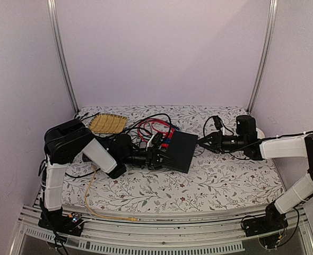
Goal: Pull the plug from the switch port
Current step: Pull the connector from the switch port.
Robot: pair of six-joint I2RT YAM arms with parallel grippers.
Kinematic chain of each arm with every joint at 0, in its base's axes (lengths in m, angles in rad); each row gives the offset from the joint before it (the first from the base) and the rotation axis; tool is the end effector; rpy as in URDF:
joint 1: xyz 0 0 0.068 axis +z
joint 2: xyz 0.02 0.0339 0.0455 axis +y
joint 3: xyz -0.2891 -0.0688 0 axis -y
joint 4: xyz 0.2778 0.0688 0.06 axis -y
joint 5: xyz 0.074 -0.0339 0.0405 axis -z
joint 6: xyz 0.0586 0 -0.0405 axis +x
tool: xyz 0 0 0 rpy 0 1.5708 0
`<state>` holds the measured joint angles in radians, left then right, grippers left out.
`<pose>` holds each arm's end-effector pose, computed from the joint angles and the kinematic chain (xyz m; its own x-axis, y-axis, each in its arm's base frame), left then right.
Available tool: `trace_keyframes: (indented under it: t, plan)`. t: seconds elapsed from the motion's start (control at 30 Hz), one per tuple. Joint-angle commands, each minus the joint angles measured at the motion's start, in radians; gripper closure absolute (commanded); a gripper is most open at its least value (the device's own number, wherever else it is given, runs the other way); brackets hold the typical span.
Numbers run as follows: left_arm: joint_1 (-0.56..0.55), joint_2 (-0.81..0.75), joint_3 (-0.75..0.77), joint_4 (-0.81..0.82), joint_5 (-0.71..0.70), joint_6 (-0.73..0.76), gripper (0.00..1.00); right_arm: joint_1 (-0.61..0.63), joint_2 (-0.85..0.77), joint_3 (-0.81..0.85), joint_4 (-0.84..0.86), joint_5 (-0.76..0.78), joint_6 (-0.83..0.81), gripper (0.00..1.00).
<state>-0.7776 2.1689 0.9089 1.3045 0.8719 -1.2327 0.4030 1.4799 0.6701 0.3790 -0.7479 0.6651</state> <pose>0.2795 -0.3382 0.1112 -0.9294 0.0633 -0.3635 0.3604 -0.0553 -0.9312 0.2926 0.1681 0.1928 -0.8305 0.1378 -0.5397 -0.4365 0.4410 0.7842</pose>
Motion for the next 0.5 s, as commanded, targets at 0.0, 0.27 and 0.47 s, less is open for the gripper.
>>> trace_keyframes:
  t: [0.0,0.27,0.47]
  plan:
    - [0.011,-0.061,0.048,0.124,0.016,0.077,1.0,0.002,0.019,0.035,-0.003,-0.018,-0.001,0.75]
    - [0.009,-0.06,0.05,0.117,0.018,0.082,1.0,0.004,0.027,0.041,-0.002,-0.02,-0.002,0.83]
    - [0.005,-0.057,0.054,0.117,0.019,0.082,1.0,0.004,0.037,0.04,0.0,-0.024,-0.002,0.94]
